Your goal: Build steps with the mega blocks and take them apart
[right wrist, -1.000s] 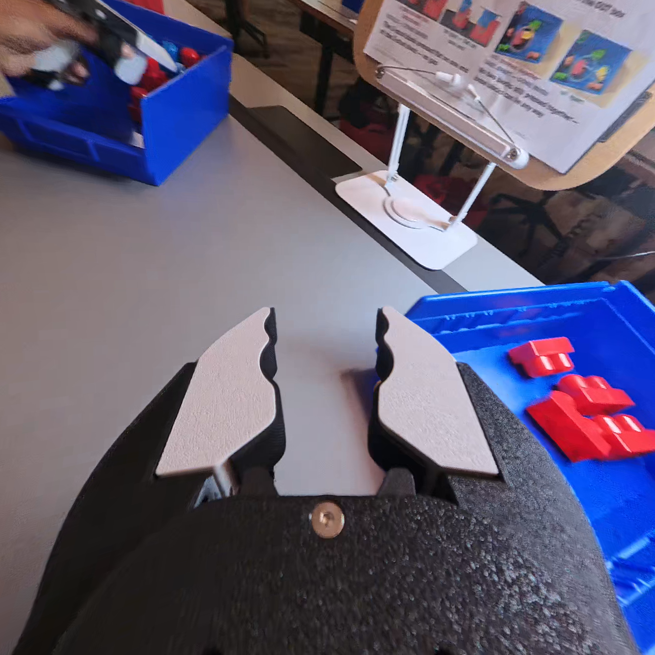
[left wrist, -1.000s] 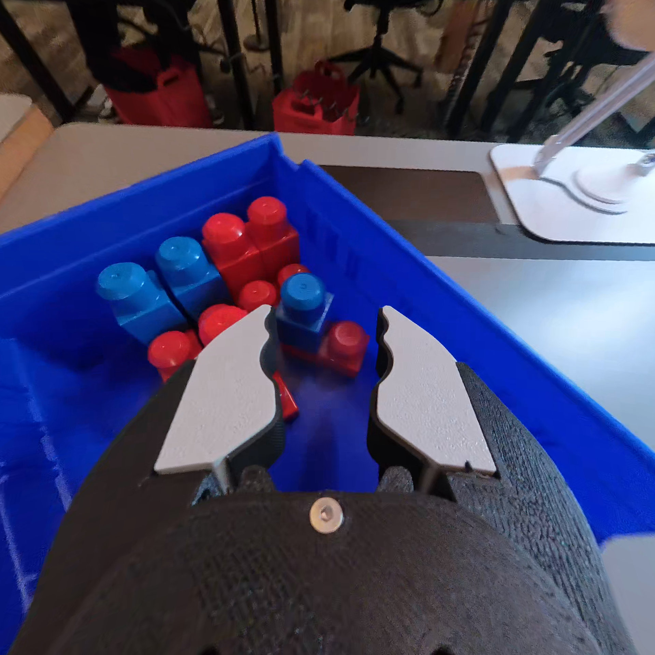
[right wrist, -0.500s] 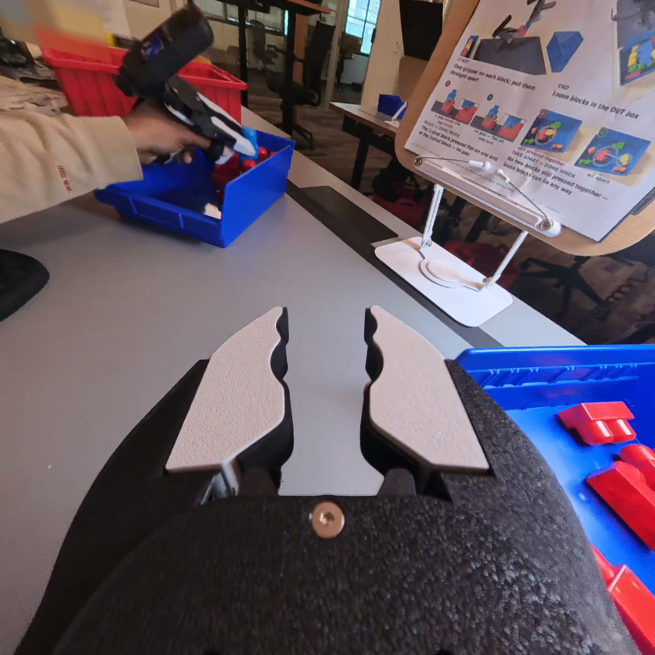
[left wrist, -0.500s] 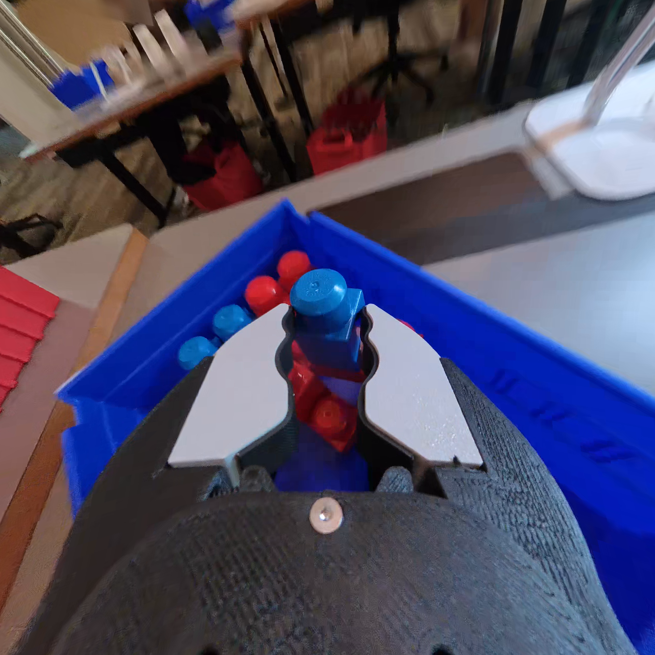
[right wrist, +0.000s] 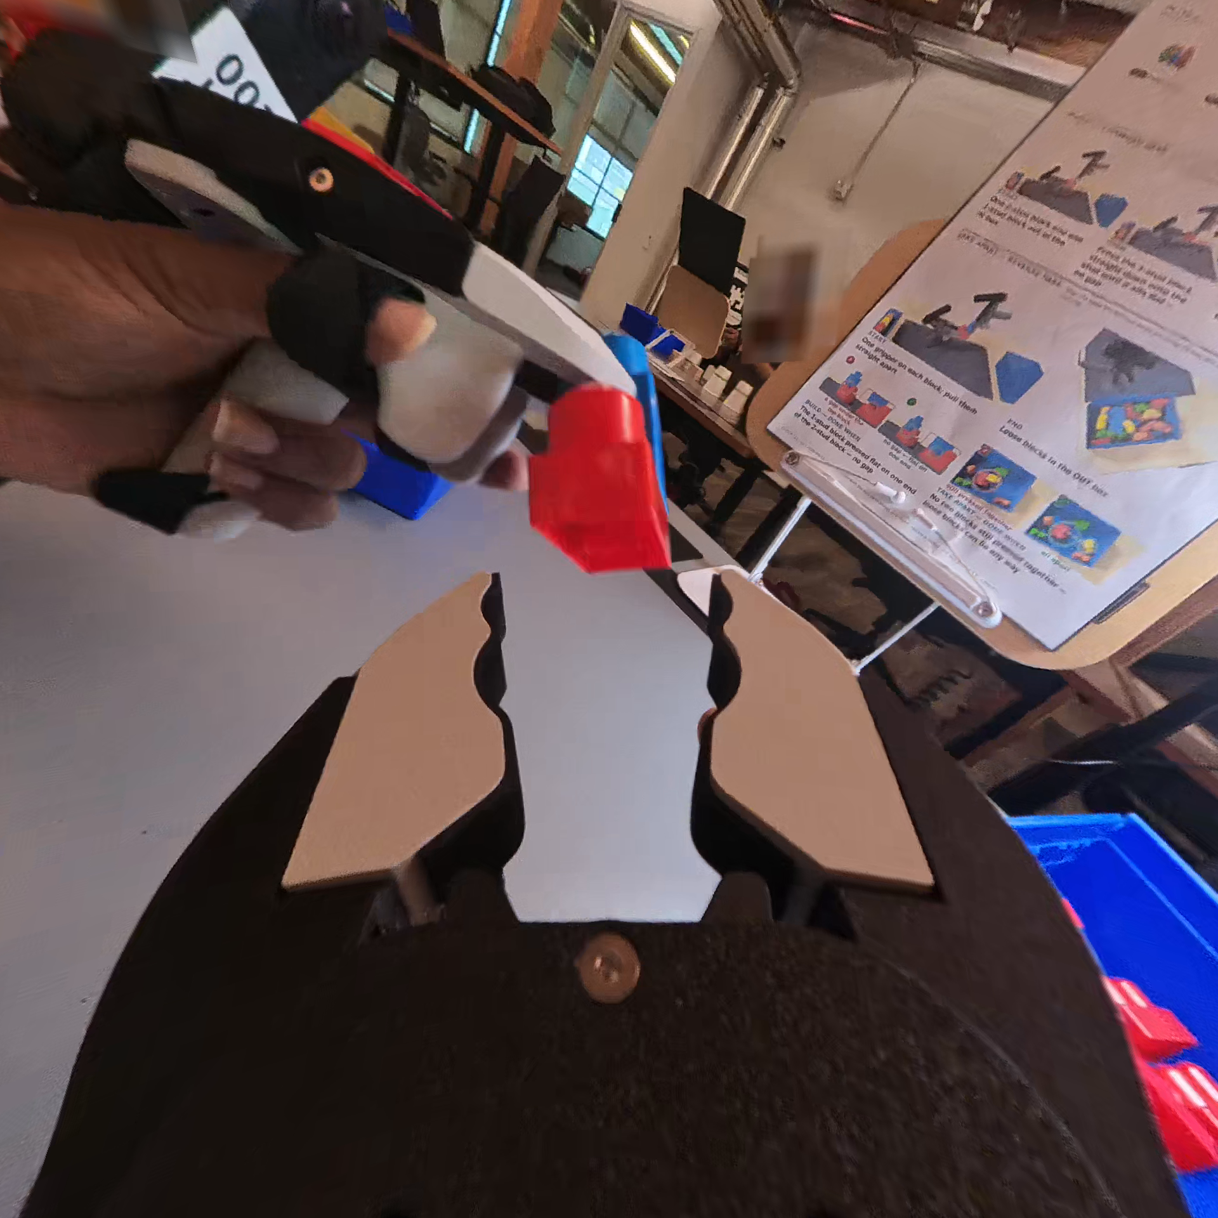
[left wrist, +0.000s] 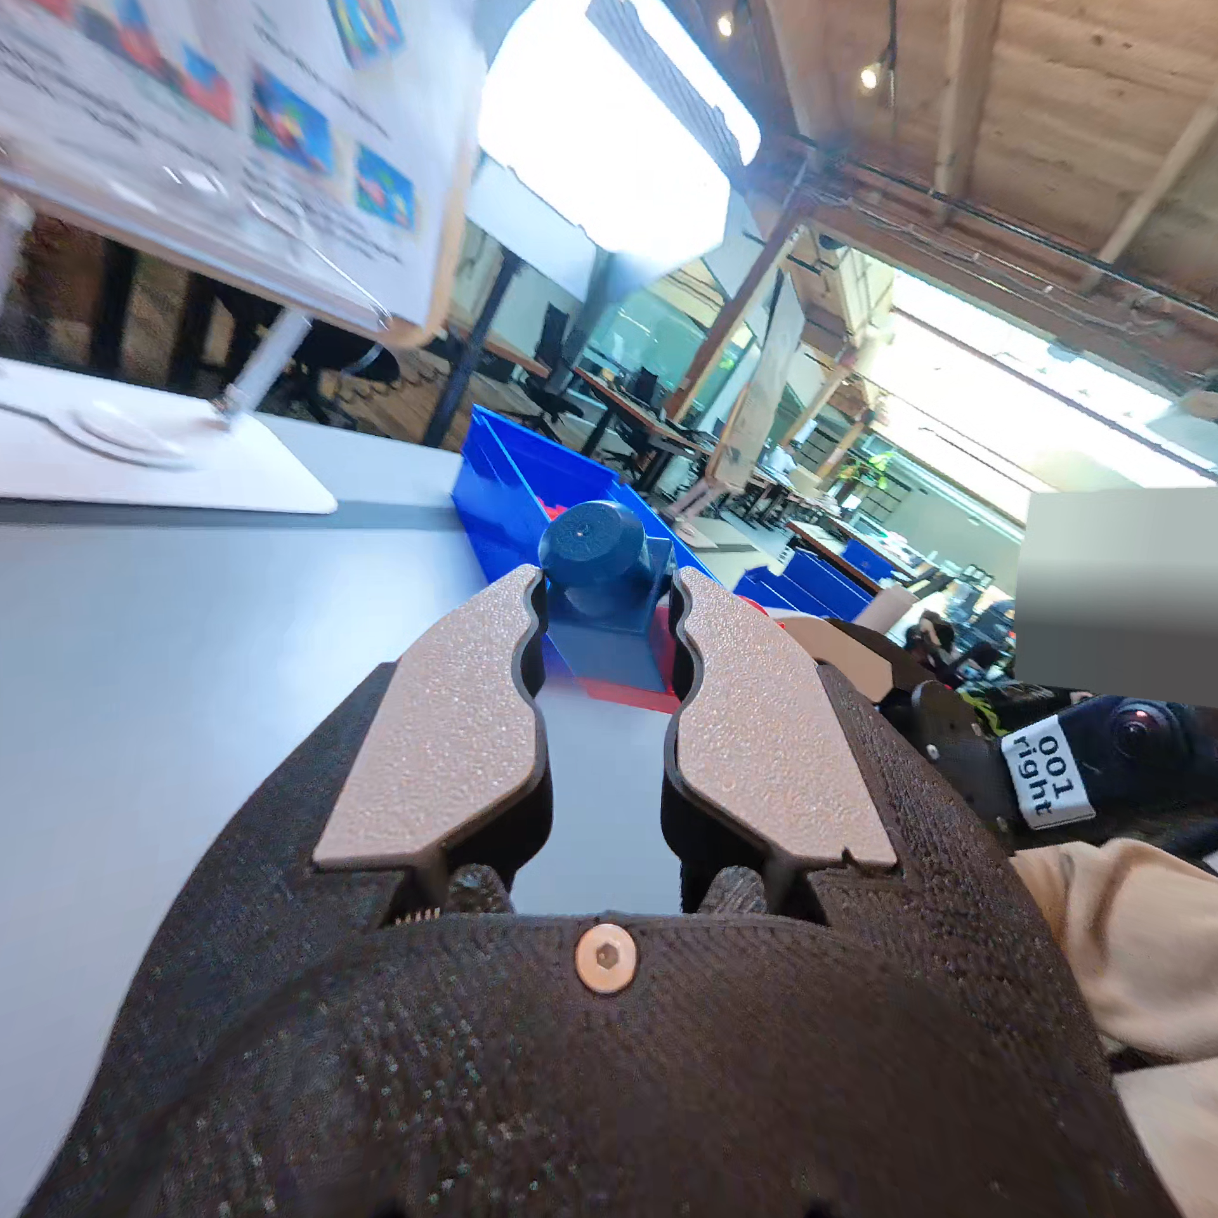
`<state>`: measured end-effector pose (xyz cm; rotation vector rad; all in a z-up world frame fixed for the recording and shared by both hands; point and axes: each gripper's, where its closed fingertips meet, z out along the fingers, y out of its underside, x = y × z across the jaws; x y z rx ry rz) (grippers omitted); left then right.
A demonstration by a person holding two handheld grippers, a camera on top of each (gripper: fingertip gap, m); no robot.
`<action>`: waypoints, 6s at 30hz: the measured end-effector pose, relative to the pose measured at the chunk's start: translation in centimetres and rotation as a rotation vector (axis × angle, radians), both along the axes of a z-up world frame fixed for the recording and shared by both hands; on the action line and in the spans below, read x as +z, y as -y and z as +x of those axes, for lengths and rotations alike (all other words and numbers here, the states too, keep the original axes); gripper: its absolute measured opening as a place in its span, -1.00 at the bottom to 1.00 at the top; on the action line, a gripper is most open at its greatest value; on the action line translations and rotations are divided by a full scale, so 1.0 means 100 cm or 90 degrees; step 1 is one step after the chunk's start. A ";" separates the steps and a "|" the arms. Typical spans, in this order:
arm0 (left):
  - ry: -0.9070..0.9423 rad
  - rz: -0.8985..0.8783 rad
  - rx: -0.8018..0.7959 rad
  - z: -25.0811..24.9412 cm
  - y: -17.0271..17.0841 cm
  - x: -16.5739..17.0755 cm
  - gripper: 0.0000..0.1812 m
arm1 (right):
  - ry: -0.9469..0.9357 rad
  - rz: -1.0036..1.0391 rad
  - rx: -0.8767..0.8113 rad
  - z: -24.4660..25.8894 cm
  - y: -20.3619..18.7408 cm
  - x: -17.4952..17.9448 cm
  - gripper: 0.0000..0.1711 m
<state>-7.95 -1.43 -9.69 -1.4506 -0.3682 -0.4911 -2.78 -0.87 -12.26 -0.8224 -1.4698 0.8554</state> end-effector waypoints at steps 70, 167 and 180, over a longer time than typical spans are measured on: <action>-0.215 -0.504 0.499 -0.296 0.147 -0.080 -0.43 | 0.281 -0.140 -0.429 0.038 -0.287 -0.045 -0.42; -0.704 -0.254 -0.235 0.113 0.005 -0.083 -0.64 | 0.310 0.141 0.282 0.054 0.010 -0.062 -0.41; -0.566 -0.230 -0.098 0.049 0.004 -0.057 -0.43 | 0.243 -0.023 -0.072 0.013 -0.190 0.019 -0.59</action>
